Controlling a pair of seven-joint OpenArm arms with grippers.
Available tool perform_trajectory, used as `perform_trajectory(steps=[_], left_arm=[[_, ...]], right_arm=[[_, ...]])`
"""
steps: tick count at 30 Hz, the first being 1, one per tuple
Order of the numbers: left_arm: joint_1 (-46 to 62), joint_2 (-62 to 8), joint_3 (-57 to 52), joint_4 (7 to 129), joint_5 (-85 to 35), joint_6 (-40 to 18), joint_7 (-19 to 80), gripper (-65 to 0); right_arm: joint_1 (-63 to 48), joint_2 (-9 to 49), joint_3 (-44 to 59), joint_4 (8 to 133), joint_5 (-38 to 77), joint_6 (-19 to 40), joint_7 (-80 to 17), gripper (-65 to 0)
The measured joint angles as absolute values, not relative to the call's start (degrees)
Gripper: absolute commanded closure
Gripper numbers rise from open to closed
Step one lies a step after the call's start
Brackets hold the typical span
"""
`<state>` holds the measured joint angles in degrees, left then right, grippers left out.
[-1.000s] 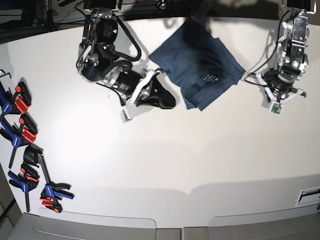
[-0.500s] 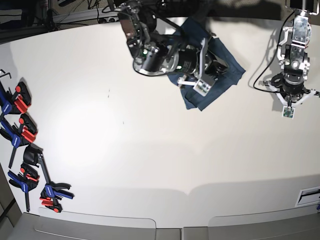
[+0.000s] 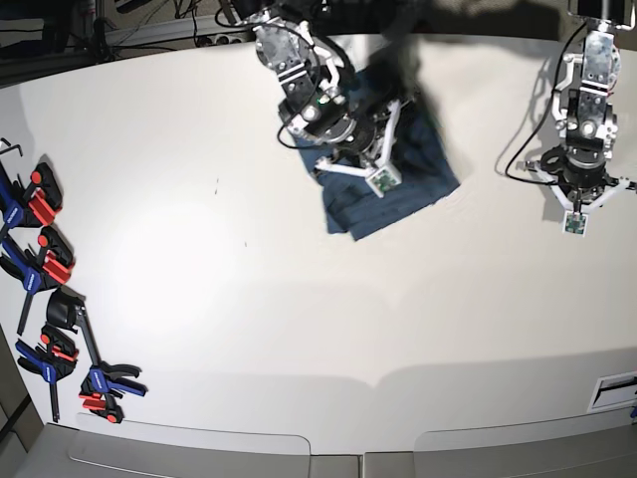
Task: Fold the T-shirt properly
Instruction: 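Grasp the folded bundle with right gripper and slide it toward the clamps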
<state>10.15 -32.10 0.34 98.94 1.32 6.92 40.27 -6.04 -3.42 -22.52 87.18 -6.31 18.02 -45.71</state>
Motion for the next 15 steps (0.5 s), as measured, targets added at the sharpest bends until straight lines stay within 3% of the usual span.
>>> perform_trajectory(steps=[10,15], left_arm=[[10.2,-32.1,0.3,98.9,1.2,7.0,40.3,0.0],[10.2,-32.1,0.3,98.9,1.3,7.0,40.2,0.0]], right_arm=[[-5.5,4.6,-2.6,87.5,-5.4,17.2,-45.5,0.0],[-6.3,10.7,5.9,87.5,0.1,21.7,-46.5,0.0]])
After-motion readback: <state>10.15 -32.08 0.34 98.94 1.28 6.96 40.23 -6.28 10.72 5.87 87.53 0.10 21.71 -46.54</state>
